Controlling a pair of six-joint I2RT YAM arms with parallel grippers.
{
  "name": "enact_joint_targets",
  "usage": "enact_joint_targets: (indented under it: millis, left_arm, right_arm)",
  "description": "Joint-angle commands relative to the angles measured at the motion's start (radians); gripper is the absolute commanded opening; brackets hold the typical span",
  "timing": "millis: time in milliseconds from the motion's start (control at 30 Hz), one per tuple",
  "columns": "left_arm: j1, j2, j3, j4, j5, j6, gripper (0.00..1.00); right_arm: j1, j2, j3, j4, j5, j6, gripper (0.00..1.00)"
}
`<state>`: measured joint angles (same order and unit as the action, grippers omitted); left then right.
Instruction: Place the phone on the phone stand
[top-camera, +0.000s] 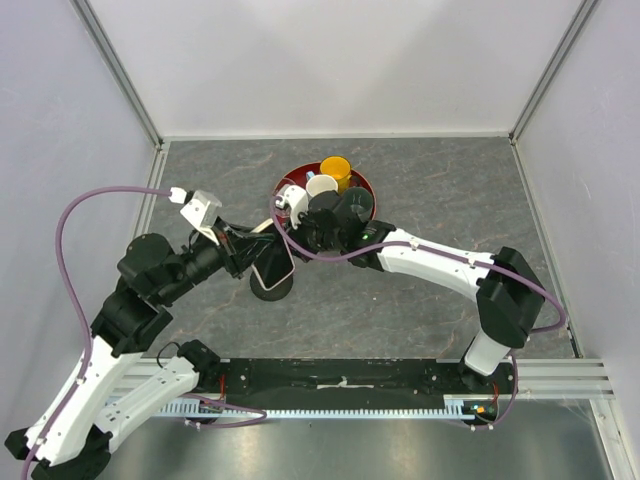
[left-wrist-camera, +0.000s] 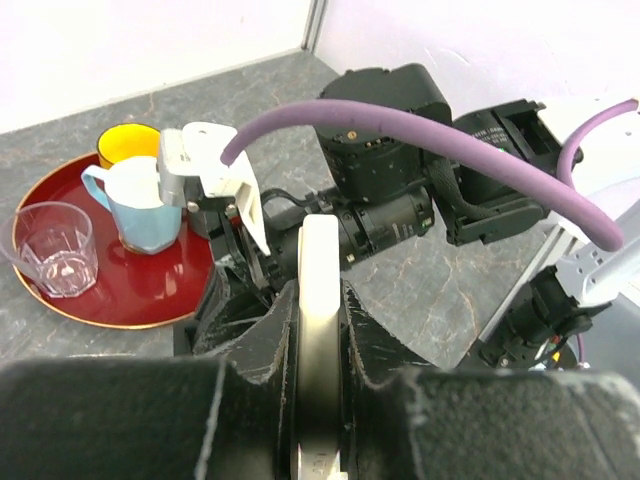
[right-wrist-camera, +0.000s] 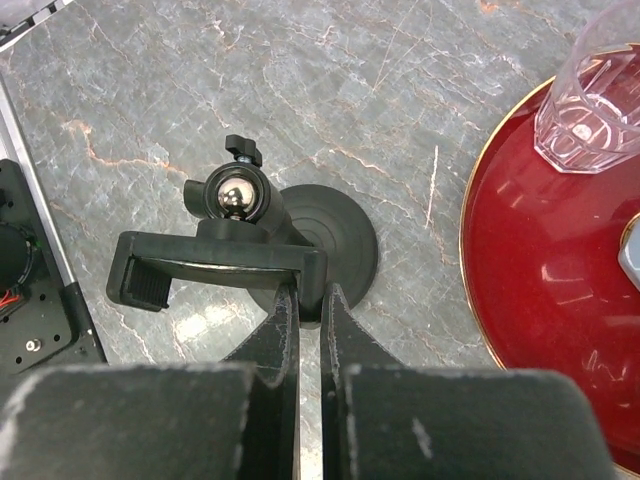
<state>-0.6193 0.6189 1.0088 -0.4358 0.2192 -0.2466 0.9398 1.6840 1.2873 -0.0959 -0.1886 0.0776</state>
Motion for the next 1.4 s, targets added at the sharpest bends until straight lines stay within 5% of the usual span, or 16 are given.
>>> enact_joint_targets:
  millis: [0,200,400,633,867,1100,1367]
  left_arm:
    - [-0.002,-0.027,-0.012,0.164,-0.13,-0.029,0.02]
    - [-0.002,-0.111,-0.029,0.131,-0.216,-0.043,0.02]
    - [-0.002,-0.146,-0.041,0.074,-0.254,-0.051,0.02]
    - [-0.002,-0.139,-0.042,0.075,-0.254,-0.039,0.02]
    - [-0.002,-0.12,-0.039,0.075,-0.245,-0.034,0.02]
    - [-0.002,-0.142,-0.035,0.037,-0.261,-0.045,0.02]
    - [-0.002,-0.16,-0.049,0.026,-0.265,-0.057,0.02]
  right_arm:
    - [0.02,-0.027,0.046,-0.018,-0.006,0.063,0.11]
    - [0.044,-0.059,0.01,-0.007,0.003,0.175,0.52]
    - [0.022,-0.138,-0.023,-0.033,-0.018,0.212,0.74]
    - [-0.015,-0.155,-0.062,-0.034,-0.051,0.185,0.65]
    - [-0.009,-0.181,-0.221,0.262,-0.014,0.126,0.43]
    - [0.016,-0.233,-0.373,0.484,0.089,0.074,0.44]
    - [0.022,-0.218,-0.451,0.7,0.031,0.041,0.36]
